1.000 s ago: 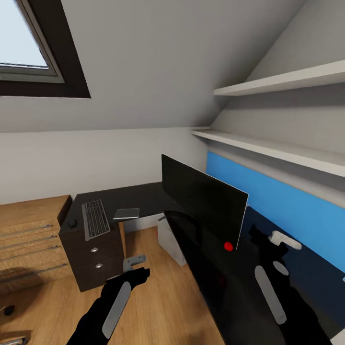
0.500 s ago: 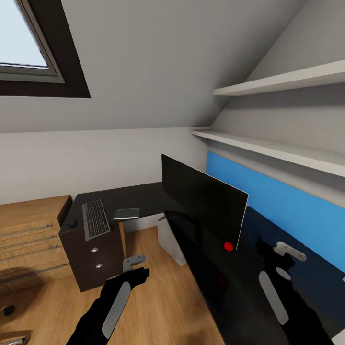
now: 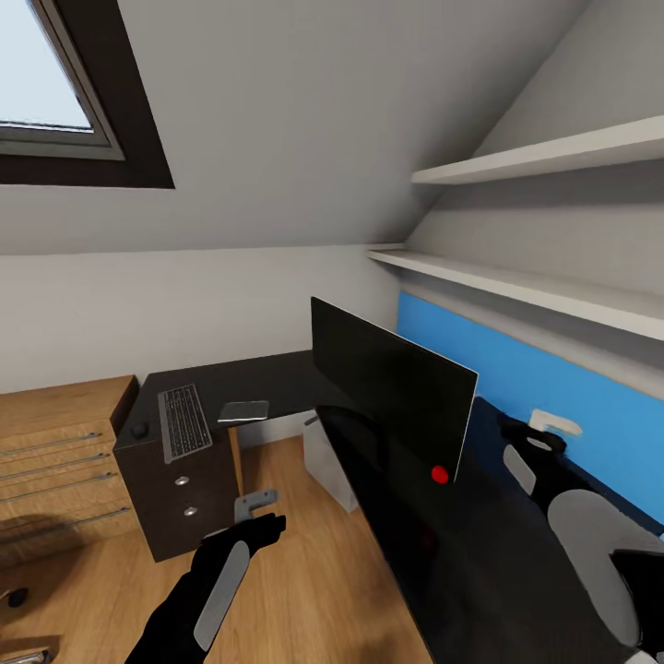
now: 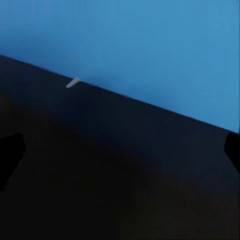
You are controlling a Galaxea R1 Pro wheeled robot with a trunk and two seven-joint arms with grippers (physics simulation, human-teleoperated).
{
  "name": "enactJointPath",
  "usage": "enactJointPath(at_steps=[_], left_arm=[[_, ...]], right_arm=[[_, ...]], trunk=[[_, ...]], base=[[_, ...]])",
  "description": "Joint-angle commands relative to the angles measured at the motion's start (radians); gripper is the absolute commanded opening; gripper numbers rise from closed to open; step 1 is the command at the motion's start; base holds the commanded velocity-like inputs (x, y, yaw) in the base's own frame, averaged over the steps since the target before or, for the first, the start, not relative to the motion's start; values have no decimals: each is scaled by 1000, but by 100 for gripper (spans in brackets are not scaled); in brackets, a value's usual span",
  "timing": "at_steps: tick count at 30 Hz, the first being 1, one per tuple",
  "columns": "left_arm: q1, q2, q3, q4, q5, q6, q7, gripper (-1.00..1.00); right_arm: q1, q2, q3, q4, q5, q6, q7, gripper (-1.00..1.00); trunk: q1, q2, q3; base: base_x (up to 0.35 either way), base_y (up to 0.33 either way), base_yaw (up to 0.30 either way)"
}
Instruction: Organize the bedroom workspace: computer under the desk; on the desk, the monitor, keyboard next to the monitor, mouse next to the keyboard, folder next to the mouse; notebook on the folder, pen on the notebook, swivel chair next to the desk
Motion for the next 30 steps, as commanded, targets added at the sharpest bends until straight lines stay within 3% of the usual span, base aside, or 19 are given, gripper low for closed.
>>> enactJointPath(at_steps=[1,6,14,26,28,30], left_arm=[[-1,1,-2,-2,10,2,10,100],[-1,0,-5,-7,10,2,10,100],[-1,0,-8,-8,8,2,11,100],[-1,0,-5,-10,8,2,12,100],[-1,0,-5,-15,8,2,12,100],[-1,0,-5,-16,8,2,12,100]], right_arm=[[-31,-2,0,41,16,-18,23,100],[-77,-1,0,109,54,-45,70,100],[-83,14,0,177,71,-69,237,100],[-80,19,5,209,163,-80,324,100],[-78,18,5,211,190,-109,406,100],[-77,16,6,211,198,-117,442,100]], trunk=[[0,-2,-2],[0,-2,-2],[0,-2,-2],[0,-2,-2],[0,-2,-2],[0,-2,-2]], base=[[0,0,0],[0,0,0],[0,0,0],[0,0,0],[0,0,0],[0,0,0]])
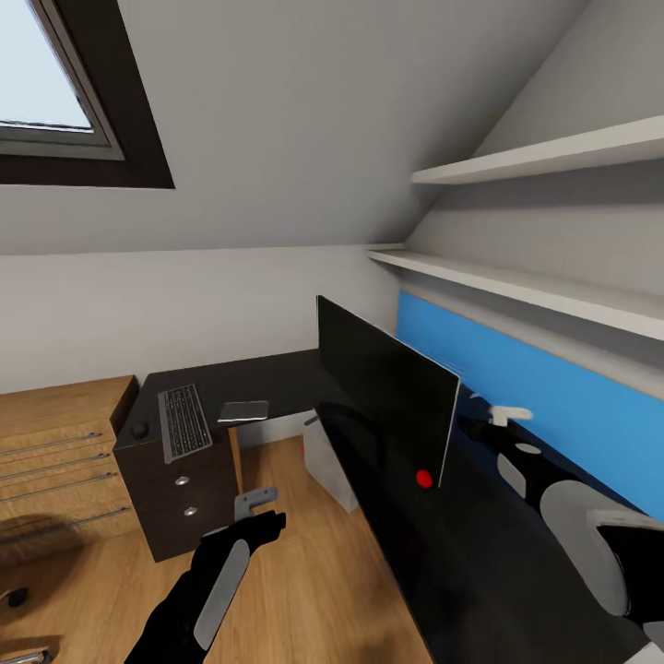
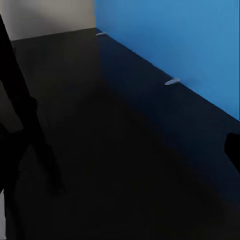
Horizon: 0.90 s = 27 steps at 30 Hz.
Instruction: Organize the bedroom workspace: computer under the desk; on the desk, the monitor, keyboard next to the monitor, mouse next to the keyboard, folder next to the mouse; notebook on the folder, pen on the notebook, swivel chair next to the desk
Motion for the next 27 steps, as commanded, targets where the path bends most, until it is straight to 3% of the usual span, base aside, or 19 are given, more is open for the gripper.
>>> enactJointPath(at_steps=[1,5,9,13,15,17,21,27], left_arm=[[-1,1,-2,-2,11,2,10,100],[-1,1,-2,-3,11,2,10,100],[-1,1,-1,-3,11,2,10,100],[-1,1,-1,-3,11,2,10,100],[-1,1,-1,-3,11,2,10,100],[-1,1,-1,-3,11,2,10,100],[-1,1,-1,-3,11,2,10,100],[-1,2,0,-3,11,2,10,100]], right_arm=[[0,-2,-1,2,-1,-9,47,100],[17,-10,0,2,46,-16,217,100],[39,-18,0,2,108,-25,326,100],[59,-17,-2,11,157,-84,368,100],[61,-16,-4,18,154,-88,368,100],[63,7,-6,25,118,-93,320,100],[64,45,-6,27,111,-95,240,100],[64,67,-5,38,109,-95,209,100]], trunk=[[0,-2,-2],[0,-2,-2],[0,-2,-2],[0,-2,-2],[0,-2,-2],[0,-2,-2],[0,-2,-2],[0,-2,-2]], base=[[0,0,0],[0,0,0],[0,0,0],[0,0,0],[0,0,0],[0,0,170],[0,0,240],[0,0,254]])
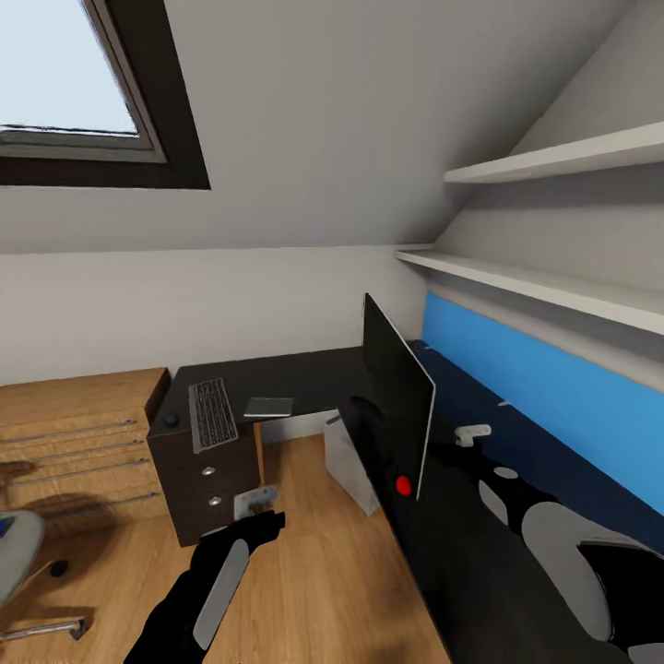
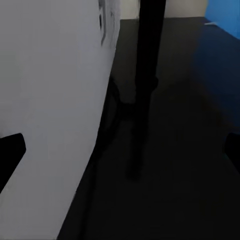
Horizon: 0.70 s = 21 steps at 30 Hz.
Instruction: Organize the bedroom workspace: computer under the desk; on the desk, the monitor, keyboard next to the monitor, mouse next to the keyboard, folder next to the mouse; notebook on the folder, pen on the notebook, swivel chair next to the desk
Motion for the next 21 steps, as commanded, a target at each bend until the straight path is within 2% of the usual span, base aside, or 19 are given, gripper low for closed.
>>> enactJointPath(at_steps=[1,6,7,12,21], left_arm=[[-1,1,-2,-1,10,2,10,100],[-1,1,-2,-1,10,2,9,100],[-1,1,-2,-1,10,2,9,100],[-1,1,-1,-1,10,2,9,100],[-1,1,-3,5,11,2,8,100]], right_arm=[[-1,2,-2,2,1,-3,3,100],[-1,10,-2,4,1,-2,0,100],[-1,15,-1,4,0,29,-1,100],[-1,17,-2,3,-1,52,-1,100],[-1,18,-2,3,-1,54,-1,100]], trunk=[[0,-2,-2],[0,-2,-2],[0,-2,-2],[0,-2,-2],[0,-2,-2]], base=[[0,0,128],[0,0,56],[0,0,7],[0,0,3],[0,0,217]])
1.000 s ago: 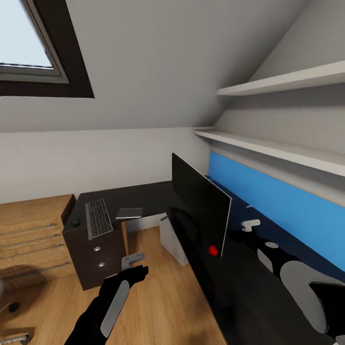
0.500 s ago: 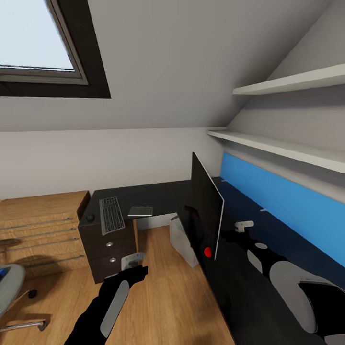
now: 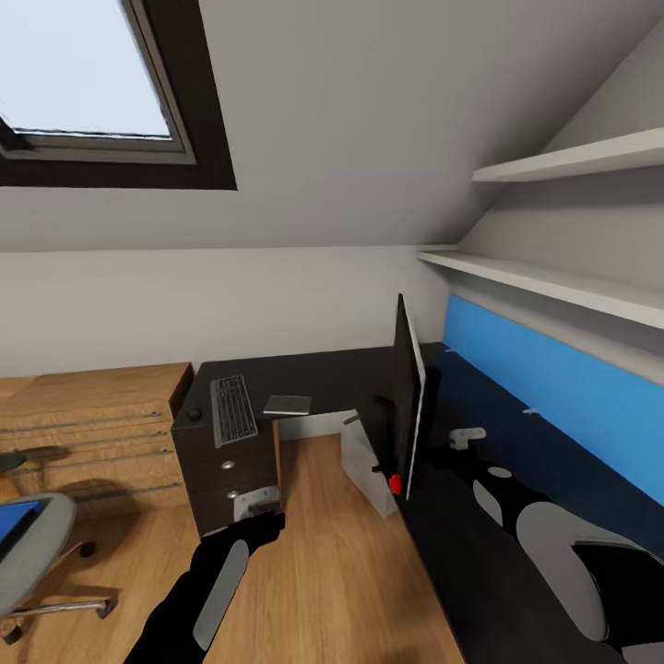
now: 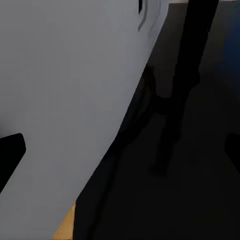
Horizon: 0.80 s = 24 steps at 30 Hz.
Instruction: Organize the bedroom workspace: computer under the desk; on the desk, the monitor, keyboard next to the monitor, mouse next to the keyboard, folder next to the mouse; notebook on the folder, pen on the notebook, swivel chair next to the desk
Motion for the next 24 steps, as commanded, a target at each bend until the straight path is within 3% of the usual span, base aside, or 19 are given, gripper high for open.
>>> enactJointPath(at_steps=[1,14,24], left_arm=[[-1,0,-2,1,11,2,9,100],[-1,-1,-2,4,11,2,9,100],[-1,-1,-3,4,11,2,8,100]], right_arm=[[-1,-1,-2,1,1,-4,4,100],[-1,-2,-4,0,0,-4,5,100],[-1,-5,-5,-4,-1,-3,6,100]], trunk=[[0,-2,-2],[0,-2,-2],[0,-2,-11]], base=[[0,0,268],[0,0,271],[0,0,153]])
